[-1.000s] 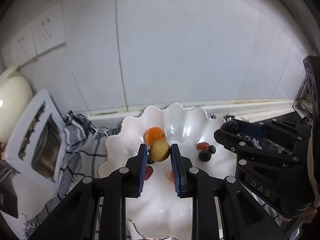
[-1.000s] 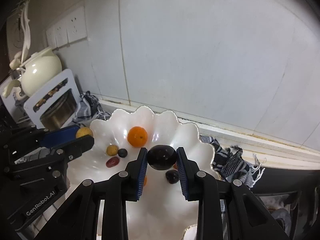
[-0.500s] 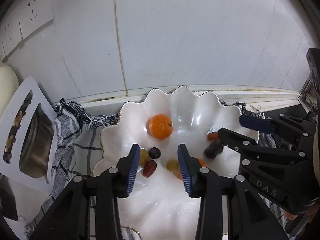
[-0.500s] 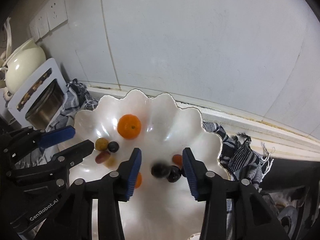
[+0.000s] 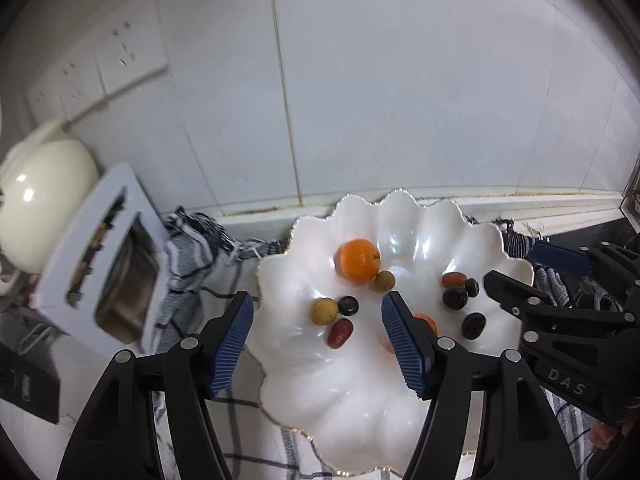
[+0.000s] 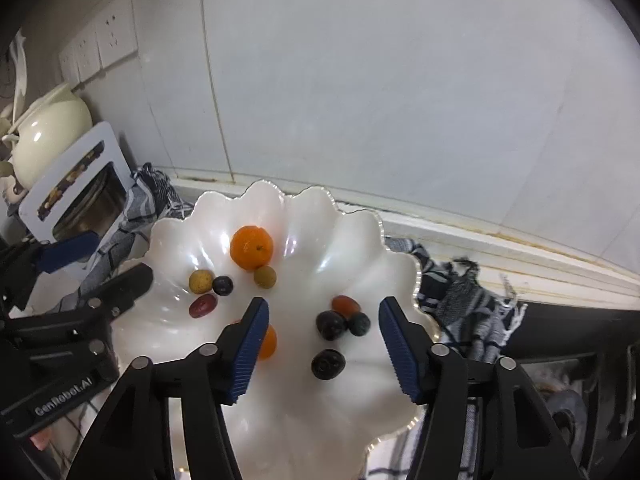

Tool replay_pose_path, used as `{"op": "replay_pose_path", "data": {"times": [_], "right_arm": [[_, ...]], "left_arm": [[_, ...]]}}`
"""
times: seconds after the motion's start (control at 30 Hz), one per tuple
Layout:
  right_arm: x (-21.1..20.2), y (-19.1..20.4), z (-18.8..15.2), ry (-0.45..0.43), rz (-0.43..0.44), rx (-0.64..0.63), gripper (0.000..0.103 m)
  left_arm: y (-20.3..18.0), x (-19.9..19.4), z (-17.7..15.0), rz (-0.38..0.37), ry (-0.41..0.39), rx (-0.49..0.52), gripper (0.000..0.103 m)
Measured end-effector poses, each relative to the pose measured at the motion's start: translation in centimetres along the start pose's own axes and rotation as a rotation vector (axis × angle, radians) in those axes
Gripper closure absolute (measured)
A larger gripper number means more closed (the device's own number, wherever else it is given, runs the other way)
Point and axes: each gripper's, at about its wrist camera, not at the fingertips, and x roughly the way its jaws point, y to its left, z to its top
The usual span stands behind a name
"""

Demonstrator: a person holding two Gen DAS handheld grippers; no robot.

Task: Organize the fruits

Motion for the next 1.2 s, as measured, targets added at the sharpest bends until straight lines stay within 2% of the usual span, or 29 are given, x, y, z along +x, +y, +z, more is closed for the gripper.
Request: {"op": "replay_pose_path", "data": {"times": [0.23,0.4,0.67,0.9,1.2], "right_arm": [[-5.3,-0.7,-1.5,-0.1,-0.028,0.032,0.03],[-9.9,-0.8,-3.1,-0.183,-0.065,0.03,0.026],[-16.4,-0.9,-7.0,-0.295,-0.086,0.024,0.019],[-21.3,-0.7,-11.3,-0.374,-0.098,0.035,0.015],[-27.0,0.7,-16.8,-0.433,-0.083,0.037,0.013]], "left_arm": [[-0.2,-5.5,-1.1,0.075,-0.123,-0.011,0.023],[-0.6,-10.5,-2.7,0.125,-0.228,-0.024,0.015],[-1.8,-17.4,-6.3,0.155,-0.329,-0.037,0.005],[-2.7,-22.4,-10.3,0.152,-0.376,-0.05,0.002],[-3.4,-28.0,-15.4,0.135,-0.419,-0.07,0.0]]}}
